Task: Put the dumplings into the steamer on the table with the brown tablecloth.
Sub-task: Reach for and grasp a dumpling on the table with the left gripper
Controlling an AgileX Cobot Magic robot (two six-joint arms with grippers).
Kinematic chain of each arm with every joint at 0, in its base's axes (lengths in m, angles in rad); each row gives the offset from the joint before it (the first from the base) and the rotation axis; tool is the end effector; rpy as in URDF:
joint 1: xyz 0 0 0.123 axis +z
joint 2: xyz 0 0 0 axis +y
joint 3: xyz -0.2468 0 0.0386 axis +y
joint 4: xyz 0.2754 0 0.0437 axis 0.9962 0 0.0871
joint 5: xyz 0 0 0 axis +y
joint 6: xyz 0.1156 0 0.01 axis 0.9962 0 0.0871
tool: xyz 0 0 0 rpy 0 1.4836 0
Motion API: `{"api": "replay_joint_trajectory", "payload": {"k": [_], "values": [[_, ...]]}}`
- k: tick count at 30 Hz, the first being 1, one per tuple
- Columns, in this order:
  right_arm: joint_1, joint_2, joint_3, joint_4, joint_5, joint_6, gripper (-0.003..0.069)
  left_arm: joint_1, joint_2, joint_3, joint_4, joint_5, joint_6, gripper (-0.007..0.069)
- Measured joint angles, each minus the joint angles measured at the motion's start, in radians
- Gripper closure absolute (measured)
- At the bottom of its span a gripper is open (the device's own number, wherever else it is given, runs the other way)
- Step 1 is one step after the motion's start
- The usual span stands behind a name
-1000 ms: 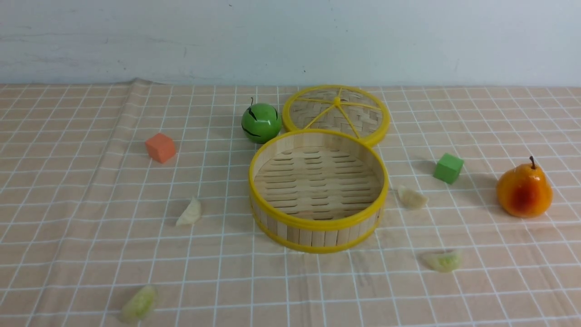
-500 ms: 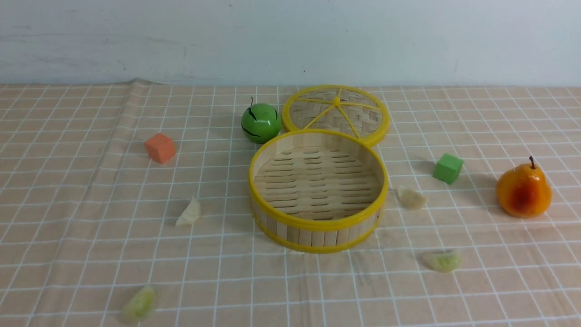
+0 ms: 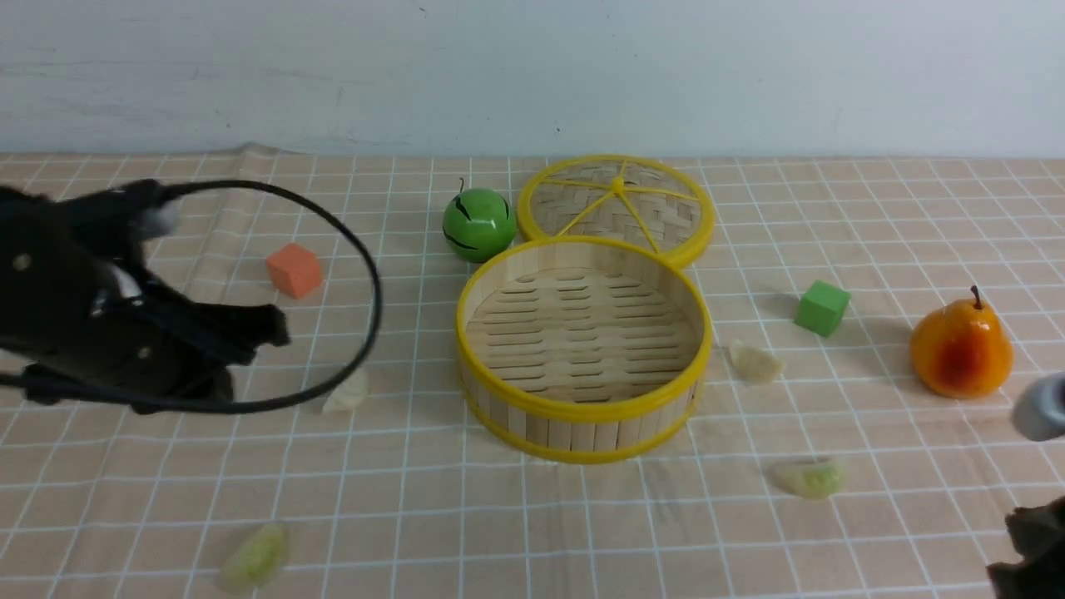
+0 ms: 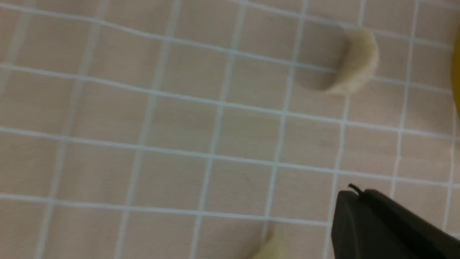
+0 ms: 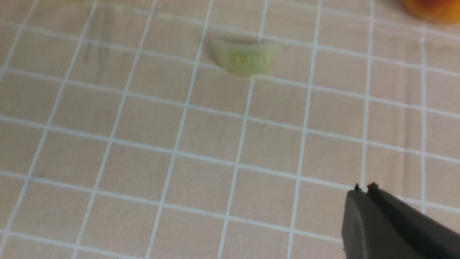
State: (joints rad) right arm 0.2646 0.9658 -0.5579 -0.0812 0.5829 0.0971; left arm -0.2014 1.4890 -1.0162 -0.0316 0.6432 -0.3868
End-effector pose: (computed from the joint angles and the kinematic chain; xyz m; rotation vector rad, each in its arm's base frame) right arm 0.2265 0.0560 0.1878 -0.2713 2.4581 0.0711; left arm 0.3358 -0.0708 0.1862 -0.2686 2.6059 -0.2435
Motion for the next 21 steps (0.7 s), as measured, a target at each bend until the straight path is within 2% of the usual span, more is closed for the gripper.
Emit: {"api": "replay_joint_trajectory", "payload": {"k": [2,5,8,14,17,19,21], "values": [[0.021,0.078,-0.032,0.025,0.012,0.000,0.0664,-0.009,0.086,-0.089,-0.090,0.029,0.091,0.0638],[0.030,0.134,-0.059,0.061,0.028,0.000,0.0663,-0.011,0.178,-0.187,-0.136,0.033,0.142,0.0631],[0.030,0.160,-0.080,0.095,0.040,0.000,0.0661,-0.011,0.279,-0.288,-0.144,0.033,0.206,0.0564],[0.030,0.164,-0.086,0.107,0.041,0.000,0.0659,-0.017,0.460,-0.442,-0.149,0.039,0.402,0.0264],[0.030,0.164,-0.086,0.113,0.038,0.000,0.0659,-0.019,0.517,-0.459,-0.145,0.058,0.475,0.0179],[0.030,0.164,-0.086,0.113,0.036,0.000,0.0657,-0.019,0.532,-0.459,-0.142,0.068,0.492,0.0176],[0.030,0.164,-0.086,0.117,0.028,0.000,0.0656,-0.019,0.562,-0.460,-0.139,0.097,0.507,0.0218]]}}
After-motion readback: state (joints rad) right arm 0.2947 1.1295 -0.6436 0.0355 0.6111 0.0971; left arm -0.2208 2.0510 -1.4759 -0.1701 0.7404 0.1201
